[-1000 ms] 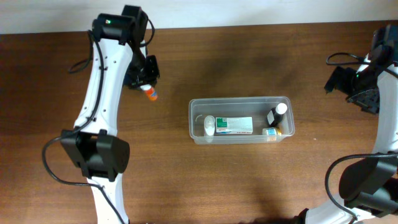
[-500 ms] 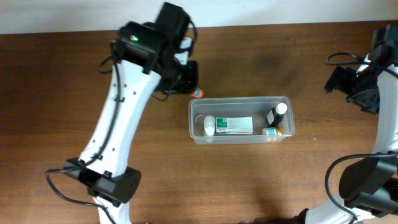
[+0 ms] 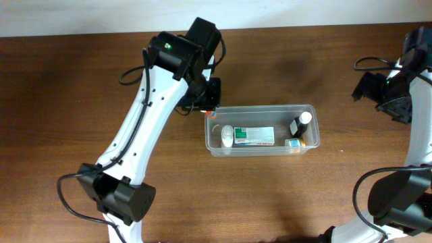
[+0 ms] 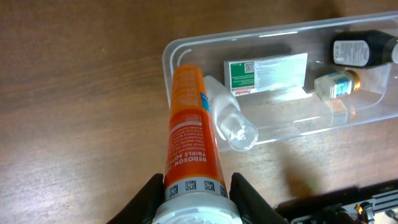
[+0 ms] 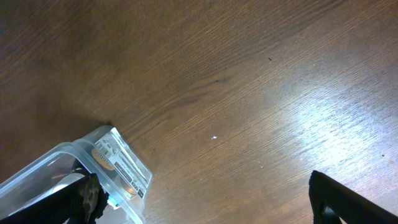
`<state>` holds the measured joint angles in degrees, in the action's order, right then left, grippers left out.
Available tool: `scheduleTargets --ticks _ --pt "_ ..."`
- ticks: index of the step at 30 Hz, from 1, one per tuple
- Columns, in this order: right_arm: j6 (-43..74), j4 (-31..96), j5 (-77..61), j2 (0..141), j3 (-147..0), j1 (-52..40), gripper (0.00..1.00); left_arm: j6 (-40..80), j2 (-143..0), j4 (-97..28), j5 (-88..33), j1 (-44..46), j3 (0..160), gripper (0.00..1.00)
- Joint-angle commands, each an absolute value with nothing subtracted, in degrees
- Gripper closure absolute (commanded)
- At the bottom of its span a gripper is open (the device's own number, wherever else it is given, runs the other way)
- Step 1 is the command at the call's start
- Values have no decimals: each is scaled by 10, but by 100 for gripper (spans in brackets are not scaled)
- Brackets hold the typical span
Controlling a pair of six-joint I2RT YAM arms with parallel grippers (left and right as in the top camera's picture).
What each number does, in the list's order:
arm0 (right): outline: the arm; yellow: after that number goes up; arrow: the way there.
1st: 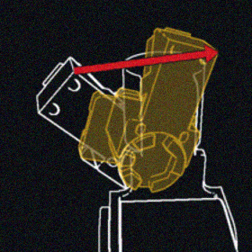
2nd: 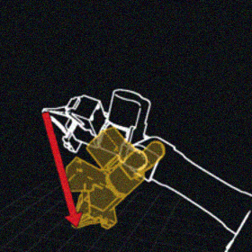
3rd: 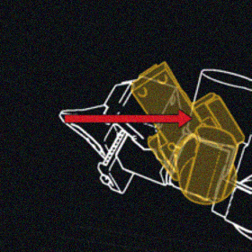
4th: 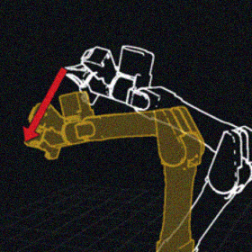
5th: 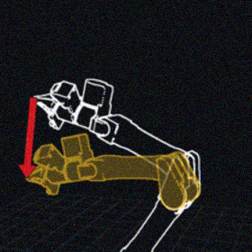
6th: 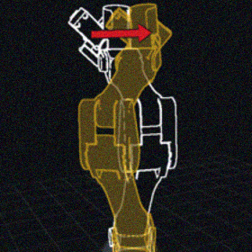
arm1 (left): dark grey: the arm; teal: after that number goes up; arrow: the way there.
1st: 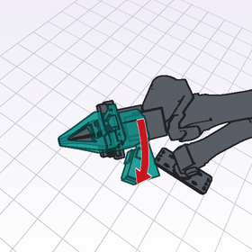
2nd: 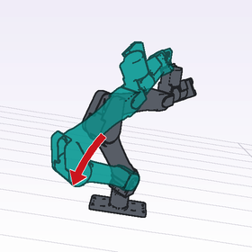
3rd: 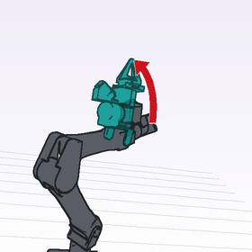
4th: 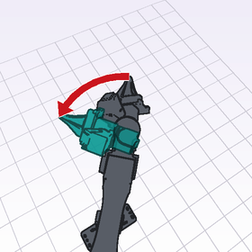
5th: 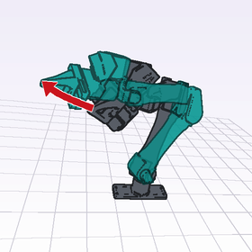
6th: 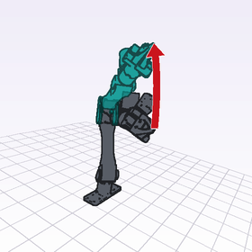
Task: Pack container
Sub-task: 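Lower the orange tube upright into the container and release it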
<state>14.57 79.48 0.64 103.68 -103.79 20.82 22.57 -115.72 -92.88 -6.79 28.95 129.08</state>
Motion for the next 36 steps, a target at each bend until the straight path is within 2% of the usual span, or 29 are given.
scheduleTargets --ticks 1,36 --pt "147 795 11 1040 -1037 210 2 231 -1159 -906 -62 313 1280 77" --pt "147 795 11 1040 -1037 210 2 248 -1229 -910 -51 317 1267 77"
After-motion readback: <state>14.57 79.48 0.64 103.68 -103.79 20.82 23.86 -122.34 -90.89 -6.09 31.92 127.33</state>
